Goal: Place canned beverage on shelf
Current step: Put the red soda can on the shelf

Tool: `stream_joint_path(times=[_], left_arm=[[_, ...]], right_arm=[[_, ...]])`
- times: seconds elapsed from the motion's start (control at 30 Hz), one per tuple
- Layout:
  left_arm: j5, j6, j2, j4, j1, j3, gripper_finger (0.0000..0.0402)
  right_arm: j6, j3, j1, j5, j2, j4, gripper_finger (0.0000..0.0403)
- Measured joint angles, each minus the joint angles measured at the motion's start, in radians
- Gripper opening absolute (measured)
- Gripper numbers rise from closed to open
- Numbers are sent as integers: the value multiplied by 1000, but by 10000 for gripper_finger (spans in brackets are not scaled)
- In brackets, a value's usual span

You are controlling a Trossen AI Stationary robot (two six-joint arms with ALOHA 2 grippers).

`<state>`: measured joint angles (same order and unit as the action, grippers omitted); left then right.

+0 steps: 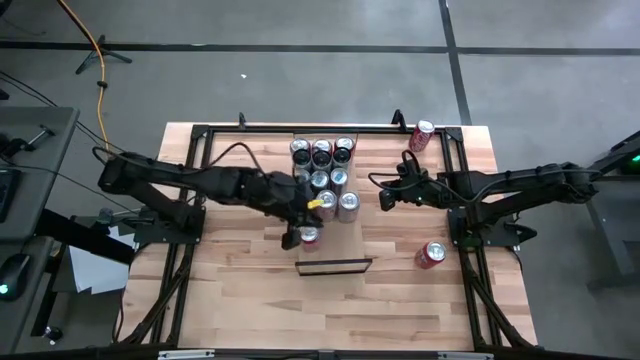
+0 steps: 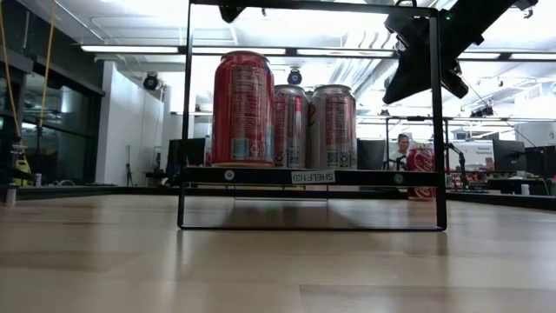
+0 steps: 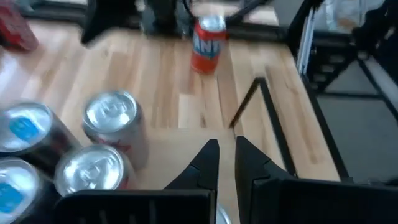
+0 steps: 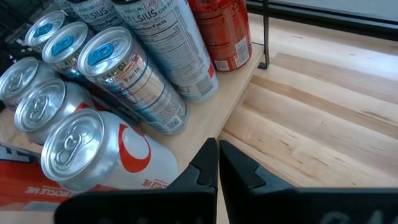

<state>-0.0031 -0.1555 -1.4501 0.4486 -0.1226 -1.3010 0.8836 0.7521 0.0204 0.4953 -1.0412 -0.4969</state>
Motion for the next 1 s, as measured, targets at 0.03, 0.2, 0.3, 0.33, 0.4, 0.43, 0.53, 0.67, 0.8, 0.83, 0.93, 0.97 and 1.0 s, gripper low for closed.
stream_joint_path(times=[0.03, 0.2, 0.3, 0.33, 0.4, 0.43, 0.53, 0.67, 0.8, 0.83, 0.93, 0.97, 1.0], left_arm=[[14, 0, -17, 17, -5, -6, 0], [19, 55, -144, 92, -53, -84, 0], [-2, 61, -202, 143, -62, -136, 0], [-4, 64, -216, 176, -62, -152, 0], [-7, 79, -232, 213, -68, -177, 0], [-6, 86, -233, 247, -73, -183, 0], [-7, 112, -229, 279, -88, -187, 0], [-54, 183, -223, 336, -102, -187, 0], [-54, 321, -223, 358, -102, -185, 0], [-54, 366, -223, 360, -102, -185, 0], [-53, 496, -223, 356, -101, -185, 0], [-48, 529, -223, 356, -101, -185, 0], [-31, 561, -223, 355, -100, -185, 0]], right_arm=[[-1, 0, 0, 0, 0, 0, 0], [-2, 0, 0, 2, 0, -9, 0], [-2, 0, 0, 2, 0, -11, 0], [-2, 0, 0, 2, 0, -14, 0], [-2, 0, 0, 2, 0, -16, 0], [-2, 0, 0, 2, 0, -16, 0], [-4, 0, 0, 2, 0, -23, 0], [-12, 0, 0, 3, 0, -31, 0], [-12, 0, 0, 3, 0, -37, 0], [-13, 0, 0, 3, 0, -38, 0], [-13, 0, 0, 3, 0, -39, 0], [-13, 0, 0, 3, 0, -39, 0], [-13, 0, 0, 3, 0, -39, 0]])
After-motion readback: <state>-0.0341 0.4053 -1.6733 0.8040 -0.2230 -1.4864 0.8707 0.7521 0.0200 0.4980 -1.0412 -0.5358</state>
